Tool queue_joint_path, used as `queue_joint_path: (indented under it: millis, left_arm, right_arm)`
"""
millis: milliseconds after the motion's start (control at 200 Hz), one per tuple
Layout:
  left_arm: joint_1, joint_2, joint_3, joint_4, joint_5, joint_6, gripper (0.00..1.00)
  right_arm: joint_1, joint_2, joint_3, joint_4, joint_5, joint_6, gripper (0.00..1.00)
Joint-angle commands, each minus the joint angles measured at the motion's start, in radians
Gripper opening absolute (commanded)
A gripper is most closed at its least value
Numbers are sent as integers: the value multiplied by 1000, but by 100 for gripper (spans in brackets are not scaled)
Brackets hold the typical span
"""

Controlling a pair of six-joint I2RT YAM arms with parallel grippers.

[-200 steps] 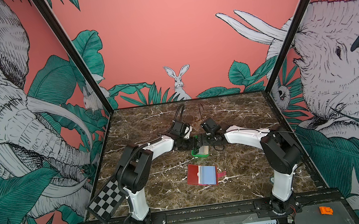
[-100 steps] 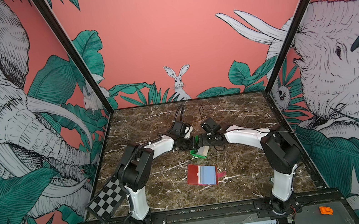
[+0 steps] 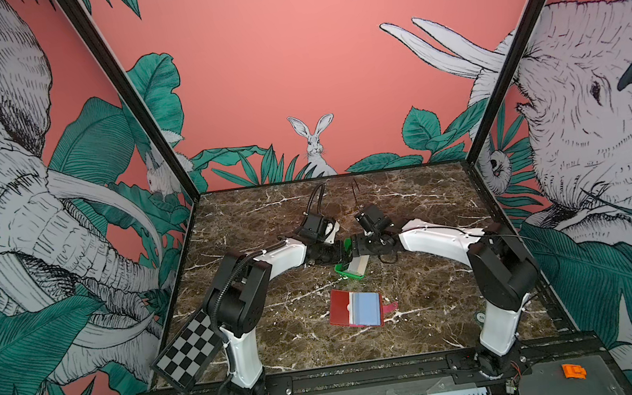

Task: Put the credit cards into the card holder

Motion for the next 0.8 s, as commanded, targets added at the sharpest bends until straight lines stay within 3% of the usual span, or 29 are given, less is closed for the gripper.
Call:
queue_joint_path:
  millis: [0,140,255,790]
  left_arm:
    - [3,26,5,-41,-8,-1,16]
    - [2,23,8,-42,-12,1,16]
    - [2,21,8,-45,-14,4,16]
    - [-6,17,9,-50,-21,8,15]
  right_arm:
    - [-5,-33,37,-10,-24,25,58]
    - [-5,-9,62,-14,-36,30,34]
    - [-6,21,108,-28,-24,40,25]
    - [-19,94,130,-27,-29,100,18]
